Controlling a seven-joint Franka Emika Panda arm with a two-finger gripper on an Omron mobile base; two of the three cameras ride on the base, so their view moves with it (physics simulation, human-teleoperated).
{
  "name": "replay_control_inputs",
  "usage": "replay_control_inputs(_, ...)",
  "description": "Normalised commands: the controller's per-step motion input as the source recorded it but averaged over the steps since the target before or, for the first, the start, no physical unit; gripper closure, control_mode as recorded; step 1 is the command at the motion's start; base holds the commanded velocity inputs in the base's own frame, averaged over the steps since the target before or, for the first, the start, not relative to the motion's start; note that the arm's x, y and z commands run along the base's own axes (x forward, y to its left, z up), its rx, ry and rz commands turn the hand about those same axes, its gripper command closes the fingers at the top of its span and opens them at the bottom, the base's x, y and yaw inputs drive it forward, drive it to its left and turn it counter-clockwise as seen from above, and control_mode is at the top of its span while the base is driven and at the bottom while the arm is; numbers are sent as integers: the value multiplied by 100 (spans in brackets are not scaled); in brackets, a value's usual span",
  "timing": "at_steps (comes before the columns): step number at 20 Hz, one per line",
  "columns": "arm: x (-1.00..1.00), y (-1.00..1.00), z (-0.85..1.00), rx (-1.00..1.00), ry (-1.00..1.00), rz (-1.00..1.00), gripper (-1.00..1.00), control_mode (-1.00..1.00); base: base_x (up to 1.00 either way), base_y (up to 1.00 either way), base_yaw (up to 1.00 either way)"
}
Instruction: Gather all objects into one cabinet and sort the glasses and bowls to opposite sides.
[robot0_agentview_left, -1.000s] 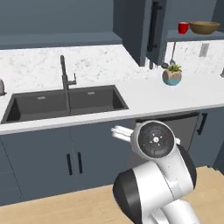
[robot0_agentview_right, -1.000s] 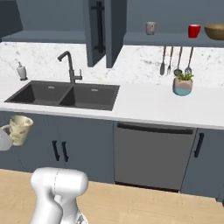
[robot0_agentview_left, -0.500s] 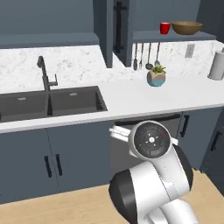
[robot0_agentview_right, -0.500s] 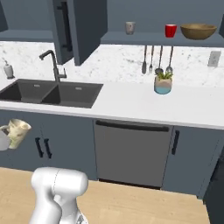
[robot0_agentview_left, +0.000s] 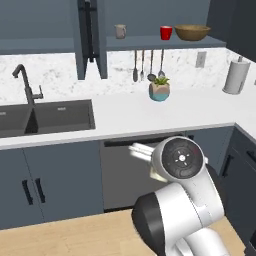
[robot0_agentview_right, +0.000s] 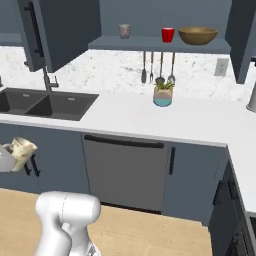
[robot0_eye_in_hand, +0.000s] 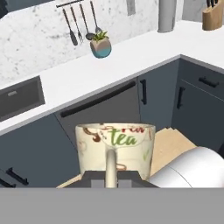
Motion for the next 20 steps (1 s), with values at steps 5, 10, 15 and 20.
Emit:
replay_control_inputs(5,0,0,0,0,0,0,100,100,0,-62,0)
replay_control_inputs(10,0,0,0,0,0,0,100,100,0,-88,6)
replay_control_inputs(15,0,0,0,0,0,0,100,100,14,8,4)
replay_control_inputs(20,0,0,0,0,0,0,100,100,21,0,1)
